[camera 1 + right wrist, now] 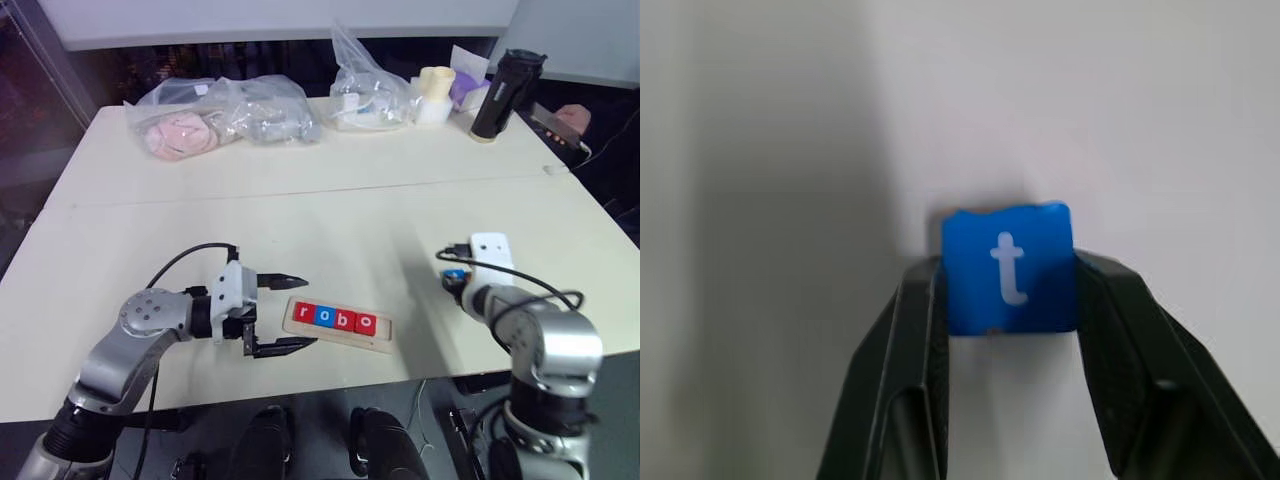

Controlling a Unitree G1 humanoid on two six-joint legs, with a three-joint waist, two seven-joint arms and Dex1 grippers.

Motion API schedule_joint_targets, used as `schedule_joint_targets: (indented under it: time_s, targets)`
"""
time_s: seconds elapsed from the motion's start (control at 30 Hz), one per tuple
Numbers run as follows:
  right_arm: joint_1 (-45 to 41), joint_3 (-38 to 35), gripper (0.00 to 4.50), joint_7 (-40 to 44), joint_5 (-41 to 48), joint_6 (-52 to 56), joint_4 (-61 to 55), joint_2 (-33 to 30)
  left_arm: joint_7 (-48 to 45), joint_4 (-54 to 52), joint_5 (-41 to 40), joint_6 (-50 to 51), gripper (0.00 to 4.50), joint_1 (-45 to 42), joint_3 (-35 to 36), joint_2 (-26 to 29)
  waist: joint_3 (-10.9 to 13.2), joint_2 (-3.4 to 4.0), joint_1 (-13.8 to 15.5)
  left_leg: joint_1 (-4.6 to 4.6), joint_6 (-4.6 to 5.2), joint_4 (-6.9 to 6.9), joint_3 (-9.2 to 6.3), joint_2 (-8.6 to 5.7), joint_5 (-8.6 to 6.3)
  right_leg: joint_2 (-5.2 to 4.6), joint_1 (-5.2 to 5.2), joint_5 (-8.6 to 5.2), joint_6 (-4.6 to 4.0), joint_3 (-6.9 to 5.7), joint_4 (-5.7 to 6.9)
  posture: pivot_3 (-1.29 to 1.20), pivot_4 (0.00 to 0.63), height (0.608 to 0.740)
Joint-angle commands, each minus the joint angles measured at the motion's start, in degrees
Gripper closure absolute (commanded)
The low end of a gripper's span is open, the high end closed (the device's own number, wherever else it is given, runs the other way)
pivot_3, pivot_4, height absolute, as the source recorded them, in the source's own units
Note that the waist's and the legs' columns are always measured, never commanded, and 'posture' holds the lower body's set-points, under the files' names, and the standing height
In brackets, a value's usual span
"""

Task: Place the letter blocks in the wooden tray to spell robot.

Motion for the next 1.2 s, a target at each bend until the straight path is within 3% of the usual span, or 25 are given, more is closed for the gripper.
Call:
schedule_joint_targets:
  time_s: [0.03,0.4,0.53,0.57,0.6,0.63,0.7,0.77,0.87,1.0,1.1,1.2]
  targets:
    - [5.13,-1.76,3.33,1.93,3.61,1.47,-10.36,-0.32,-0.84,-0.43,-0.19,-1.52,0.0,-0.76,0.21,-0.27,0.0,0.0,-0.13,0.01,0.0,-0.01,-0.01,0.02,0.0,0.04,0.0,0.0,0.0,-0.01,0.01,0.0,0.15,0.74]
    - [10.43,-1.97,3.33,-1.61,5.64,1.47,-13.33,3.6,-1.96,0.27,0.07,-1.81,0.0,-1.34,0.1,-0.51,0.0,0.0,-1.06,0.0,-0.02,0.06,-0.01,0.07,-0.01,-0.09,-0.01,0.01,-0.04,-0.01,-0.03,0.0,0.15,0.74]
    - [10.08,-1.1,1.25,-0.67,6.7,1.47,-13.34,1.85,-2.09,0.22,0.1,-1.69,0.0,-1.32,0.25,-0.28,0.0,0.0,-1.03,-0.14,-0.02,-0.02,0.0,0.06,-0.01,-0.02,-0.16,0.01,-0.03,-0.02,-0.03,0.0,0.15,0.74]
    - [9.55,-0.25,0.97,1.22,7.86,1.47,-13.33,-1.15,-2.04,0.1,0.06,-1.59,0.0,-1.26,0.27,-0.25,0.0,0.01,-1.03,-0.15,-0.02,-0.02,0.0,0.06,-0.01,-0.02,-0.16,0.01,-0.03,-0.02,-0.04,0.0,0.15,0.74]
    - [8.96,0.5,0.4,3.37,9.19,1.47,-13.29,-4.46,-1.99,-0.03,0.03,-1.51,0.0,-1.19,0.29,-0.22,0.02,0.04,-1.04,-0.18,-0.02,-0.01,0.01,0.05,-0.01,-0.02,-0.17,0.01,-0.03,-0.03,-0.04,0.0,0.15,0.74]
    - [8.53,2.56,0.04,7.72,11.3,-0.05,-13.68,-11.3,-1.95,-0.2,-0.02,-1.41,0.0,-1.09,0.31,-0.18,0.02,0.04,-1.07,-0.21,-0.01,0.02,0.04,0.01,0.0,-0.06,-0.19,0.01,-0.03,-0.02,-0.04,0.0,0.15,0.74]
    - [9.76,5.09,0.04,17.77,14.3,-7.17,-13.32,-25.05,-1.98,-0.28,-0.1,-1.31,0.0,-1.06,0.29,-0.15,0.11,0.18,-1.06,-0.23,0.0,0.15,0.03,-0.01,-0.01,-0.1,-0.13,0.01,-0.02,-0.03,-0.07,0.0,0.15,0.74]
    - [13.36,4.63,0.04,28.57,13.66,-21.73,-9.89,-36.11,-2.05,-0.19,-0.1,-1.29,0.0,-1.22,0.13,-0.17,0.08,0.06,-0.83,-0.23,0.0,0.14,0.02,-0.05,-0.01,-0.15,-0.1,-0.11,0.16,-0.05,-0.14,0.0,0.15,0.74]
    - [20.41,2.38,0.04,42.89,9.46,-47.68,-0.84,-45.23,-2.03,-0.08,-0.05,-1.14,0.0,-1.72,-0.32,-0.4,0.07,-0.07,-0.66,-0.15,-0.01,0.06,-0.08,-0.01,-0.01,-0.04,0.02,-0.19,0.28,-0.19,-0.23,0.0,0.15,0.74]
    - [22.6,2.16,0.04,50.96,7.31,-65.84,10.38,-47.33,-2.03,-0.03,-0.1,-0.9,0.0,-2.18,-0.46,-0.55,0.08,-0.08,-0.86,-0.14,-0.01,0.04,-0.01,0.0,-0.01,-0.03,0.02,-0.19,0.31,-0.15,-0.22,0.0,0.15,0.74]
    - [13.95,7.21,0.04,55.96,5.81,-77.43,26.52,-45.37,-1.98,-0.16,-0.13,-0.8,0.0,-2.4,-0.35,-0.49,0.14,-0.14,-1.18,-0.02,0.0,0.17,0.06,0.01,-0.01,-0.01,0.12,-0.17,0.3,-0.09,-0.18,0.0,0.15,0.74]
    - [8.43,10.57,0.04,60.03,5.2,-81.18,34.01,-44.46,-1.84,-0.82,-0.43,-0.47,0.0,-1.97,0.04,-0.12,0.15,-0.16,-1.04,0.03,0.0,0.31,0.05,0.02,-0.01,-0.03,0.19,-0.16,0.29,-0.08,-0.15,0.0,0.15,0.74]
